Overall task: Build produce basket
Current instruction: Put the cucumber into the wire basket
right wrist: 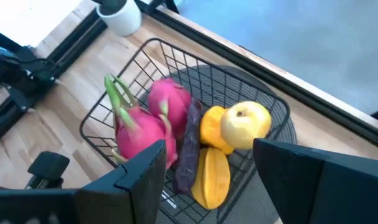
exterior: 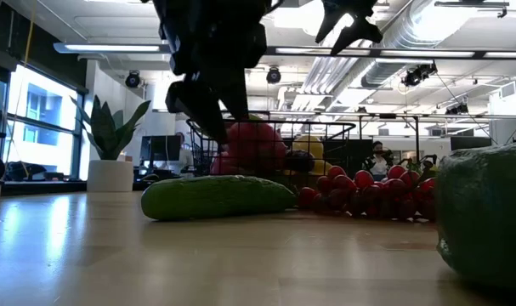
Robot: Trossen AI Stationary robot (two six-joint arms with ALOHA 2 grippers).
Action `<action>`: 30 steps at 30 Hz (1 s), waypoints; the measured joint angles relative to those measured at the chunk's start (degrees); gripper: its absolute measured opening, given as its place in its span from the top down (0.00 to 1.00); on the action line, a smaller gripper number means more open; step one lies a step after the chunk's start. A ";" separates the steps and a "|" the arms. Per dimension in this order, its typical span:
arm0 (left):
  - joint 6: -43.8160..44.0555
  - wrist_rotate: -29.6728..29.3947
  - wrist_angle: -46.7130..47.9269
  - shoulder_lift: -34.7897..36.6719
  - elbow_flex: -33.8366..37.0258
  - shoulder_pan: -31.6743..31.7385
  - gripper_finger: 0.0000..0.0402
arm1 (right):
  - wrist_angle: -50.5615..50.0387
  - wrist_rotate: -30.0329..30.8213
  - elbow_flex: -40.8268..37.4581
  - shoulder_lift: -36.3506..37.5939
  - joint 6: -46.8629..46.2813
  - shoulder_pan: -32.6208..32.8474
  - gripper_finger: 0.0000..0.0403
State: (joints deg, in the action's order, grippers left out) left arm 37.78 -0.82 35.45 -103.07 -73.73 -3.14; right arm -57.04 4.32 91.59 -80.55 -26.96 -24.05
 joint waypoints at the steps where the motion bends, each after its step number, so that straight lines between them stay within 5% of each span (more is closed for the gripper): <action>1: -0.20 0.39 0.30 -0.13 0.04 0.21 0.31 | -0.32 0.00 0.00 0.00 0.01 -0.09 0.45; 24: 5.57 1.19 -5.61 -11.46 0.04 -1.80 0.31 | -7.69 -1.26 -0.02 -0.02 5.03 -0.03 0.45; 30: 4.16 -1.80 -4.63 -11.39 0.00 -3.27 0.44 | -7.93 -1.33 -0.02 -0.04 5.44 -0.03 0.45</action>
State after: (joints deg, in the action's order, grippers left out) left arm 41.94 -2.61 30.82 -114.46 -73.74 -6.41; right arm -64.97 2.98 91.57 -80.60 -21.52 -24.08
